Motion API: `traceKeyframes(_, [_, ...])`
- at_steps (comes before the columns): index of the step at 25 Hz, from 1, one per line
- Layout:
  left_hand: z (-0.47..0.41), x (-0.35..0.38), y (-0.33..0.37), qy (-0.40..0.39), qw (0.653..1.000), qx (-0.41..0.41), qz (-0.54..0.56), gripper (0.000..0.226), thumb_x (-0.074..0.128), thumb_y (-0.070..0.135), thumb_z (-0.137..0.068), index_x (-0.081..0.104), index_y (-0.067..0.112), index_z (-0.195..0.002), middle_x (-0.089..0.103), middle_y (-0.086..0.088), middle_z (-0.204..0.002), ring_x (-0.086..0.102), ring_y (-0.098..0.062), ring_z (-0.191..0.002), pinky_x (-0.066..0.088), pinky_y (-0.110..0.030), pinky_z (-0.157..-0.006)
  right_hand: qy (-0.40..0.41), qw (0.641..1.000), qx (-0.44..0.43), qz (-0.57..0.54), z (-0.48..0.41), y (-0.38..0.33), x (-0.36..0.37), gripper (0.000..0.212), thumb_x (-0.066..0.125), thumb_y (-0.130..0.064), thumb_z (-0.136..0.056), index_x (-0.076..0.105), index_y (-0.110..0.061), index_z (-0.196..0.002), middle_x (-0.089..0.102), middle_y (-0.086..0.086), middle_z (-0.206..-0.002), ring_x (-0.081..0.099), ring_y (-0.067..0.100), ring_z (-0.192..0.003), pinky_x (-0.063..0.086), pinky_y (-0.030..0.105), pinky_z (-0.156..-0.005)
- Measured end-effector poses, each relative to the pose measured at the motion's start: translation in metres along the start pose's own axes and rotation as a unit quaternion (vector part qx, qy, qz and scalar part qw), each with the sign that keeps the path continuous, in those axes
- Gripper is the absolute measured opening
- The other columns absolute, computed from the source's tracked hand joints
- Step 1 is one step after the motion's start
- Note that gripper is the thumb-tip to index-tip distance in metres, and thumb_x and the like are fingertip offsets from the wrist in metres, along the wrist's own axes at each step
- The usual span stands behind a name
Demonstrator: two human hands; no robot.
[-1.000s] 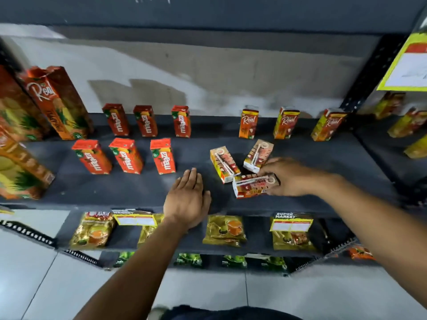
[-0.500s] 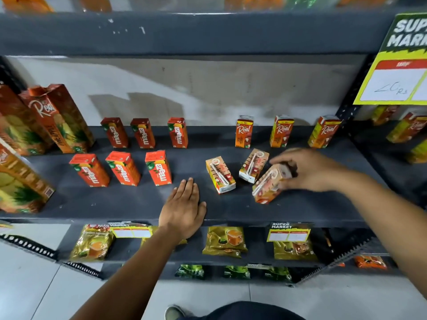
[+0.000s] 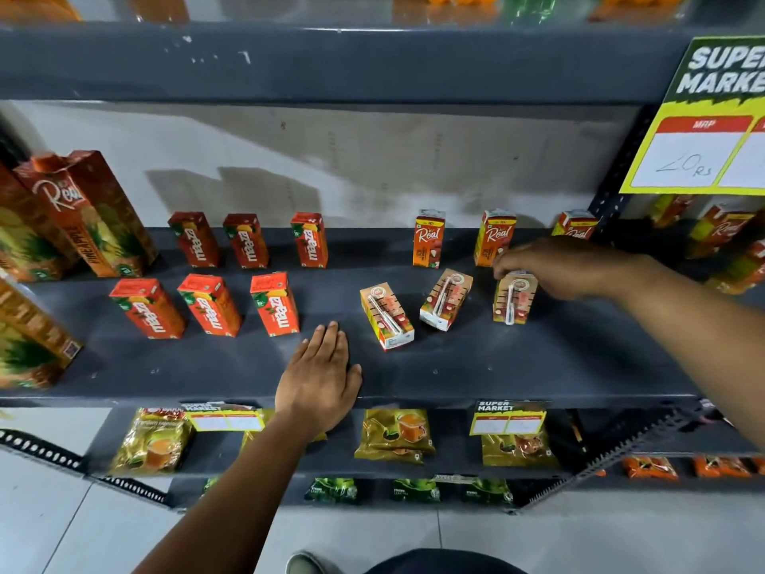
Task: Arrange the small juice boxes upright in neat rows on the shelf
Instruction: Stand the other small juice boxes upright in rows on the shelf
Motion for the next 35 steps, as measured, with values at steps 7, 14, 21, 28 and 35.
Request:
traceKeyframes(7, [0.0, -0.001, 0.001, -0.002, 1.0, -0.005, -0.004, 0.064, 0.02, 0.045, -0.097, 0.018, 0.008, -0.149, 0.013, -0.009, -0.16, 0.007, -0.022, -0.147, 0.006, -0.036, -0.119, 0.006, 1.0, -0.003, 0.026, 0.009, 0.012, 0.007, 0.08, 0.054, 0.015, -0.08, 0.041, -0.033, -0.143, 0.03, -0.004, -0.157, 0.025, 0.019, -0.143, 0.016, 0.031, -0.117])
traceKeyframes(14, [0.0, -0.001, 0.001, -0.007, 1.0, -0.006, -0.01, 0.064, 0.019, 0.045, -0.097, 0.017, 0.008, -0.149, 0.011, -0.009, -0.161, 0.005, -0.022, -0.147, 0.006, -0.036, -0.119, -0.017, 0.992, -0.034, 0.124, 0.01, -0.006, 0.007, 0.075, 0.055, 0.006, -0.084, 0.035, -0.031, -0.146, 0.027, -0.006, -0.158, 0.02, 0.019, -0.143, 0.017, 0.026, -0.113])
traceKeyframes(21, [0.0, 0.0, 0.001, -0.012, 1.0, -0.01, -0.014, 0.064, 0.016, 0.046, -0.097, 0.014, 0.009, -0.15, 0.008, -0.007, -0.161, 0.002, -0.02, -0.147, 0.004, -0.035, -0.119, -0.014, 0.946, -0.061, 0.318, 0.002, -0.027, 0.01, 0.059, 0.068, -0.015, -0.082, 0.049, -0.032, -0.135, 0.051, -0.005, -0.137, 0.034, 0.025, -0.13, 0.018, 0.046, -0.109])
traceKeyframes(28, [-0.001, 0.003, 0.0, -0.009, 1.0, -0.012, -0.013, 0.065, 0.017, 0.047, -0.096, 0.016, 0.009, -0.149, 0.01, -0.008, -0.161, 0.005, -0.021, -0.147, 0.004, -0.035, -0.118, 0.022, 0.905, -0.032, 0.424, 0.0, -0.037, 0.028, 0.023, 0.061, -0.022, -0.087, 0.067, -0.027, -0.108, 0.063, -0.003, -0.109, 0.044, 0.03, -0.112, 0.024, 0.05, -0.102])
traceKeyframes(35, [-0.001, 0.003, 0.0, -0.004, 1.0, -0.013, -0.014, 0.065, 0.018, 0.047, -0.096, 0.019, 0.009, -0.149, 0.014, -0.008, -0.16, 0.008, -0.022, -0.147, 0.006, -0.035, -0.118, 0.042, 0.94, 0.011, 0.34, 0.002, -0.011, 0.017, 0.033, 0.069, -0.042, -0.075, 0.065, -0.034, -0.106, 0.065, -0.011, -0.108, 0.048, 0.022, -0.105, 0.026, 0.044, -0.091])
Point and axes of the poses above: each hand's wrist, its own z-axis away from the middle knuckle, its own x-axis out of the palm, y = z × x, the point moved 6 cm from there along -z, towards the middle knuckle
